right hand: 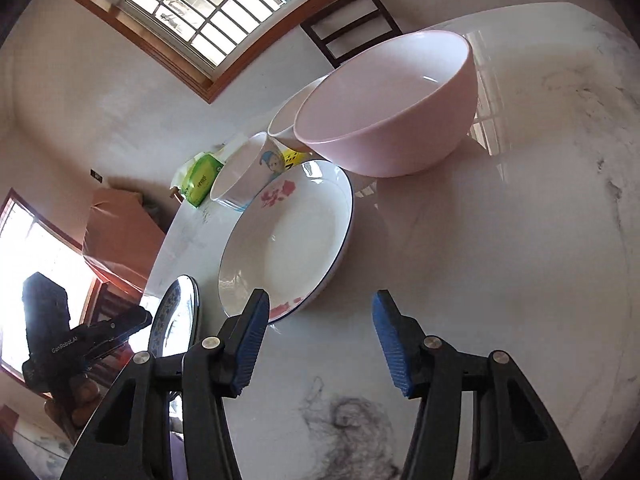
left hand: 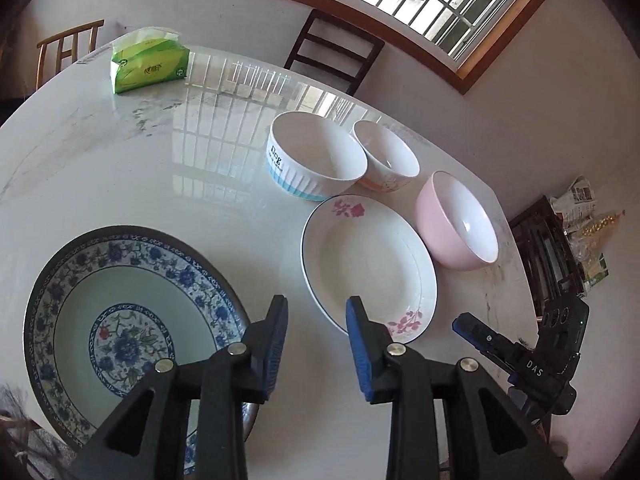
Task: Organize plates and bowls
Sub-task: 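Grasp the rim of the white pink-flower plate with the right gripper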
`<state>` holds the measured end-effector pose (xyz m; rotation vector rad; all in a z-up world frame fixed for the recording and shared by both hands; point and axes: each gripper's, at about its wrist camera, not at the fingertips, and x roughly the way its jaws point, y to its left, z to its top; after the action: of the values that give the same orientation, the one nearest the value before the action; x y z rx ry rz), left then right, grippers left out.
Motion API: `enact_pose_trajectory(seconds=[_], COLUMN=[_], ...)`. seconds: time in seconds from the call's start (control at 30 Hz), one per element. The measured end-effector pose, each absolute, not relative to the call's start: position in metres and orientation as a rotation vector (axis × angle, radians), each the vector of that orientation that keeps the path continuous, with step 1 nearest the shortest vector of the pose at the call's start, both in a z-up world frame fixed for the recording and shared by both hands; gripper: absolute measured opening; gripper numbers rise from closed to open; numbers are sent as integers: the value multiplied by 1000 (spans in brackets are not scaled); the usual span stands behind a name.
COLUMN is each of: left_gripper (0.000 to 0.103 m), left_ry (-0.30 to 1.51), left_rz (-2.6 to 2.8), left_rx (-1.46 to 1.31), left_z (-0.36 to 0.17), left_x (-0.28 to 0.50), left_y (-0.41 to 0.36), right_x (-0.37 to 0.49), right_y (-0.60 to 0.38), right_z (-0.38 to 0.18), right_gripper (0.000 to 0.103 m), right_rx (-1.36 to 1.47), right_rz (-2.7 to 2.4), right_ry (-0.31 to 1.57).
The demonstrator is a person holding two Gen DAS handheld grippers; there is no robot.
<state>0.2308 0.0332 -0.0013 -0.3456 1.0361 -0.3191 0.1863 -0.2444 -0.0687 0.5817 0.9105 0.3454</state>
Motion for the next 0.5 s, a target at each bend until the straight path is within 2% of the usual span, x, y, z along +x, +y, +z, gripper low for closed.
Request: enact_pose_trajectory(seconds=[0.5], left_gripper=[32], left_ry=[1166], left_rz=[-220], left_rx=[-297], left_z=[-46], left_x=[303], left_y=[10], right_x=[224], right_y=[-243], right_z=[-71], right_gripper=[52], right_rx=[499], right_rz=[303], right_ry=[942])
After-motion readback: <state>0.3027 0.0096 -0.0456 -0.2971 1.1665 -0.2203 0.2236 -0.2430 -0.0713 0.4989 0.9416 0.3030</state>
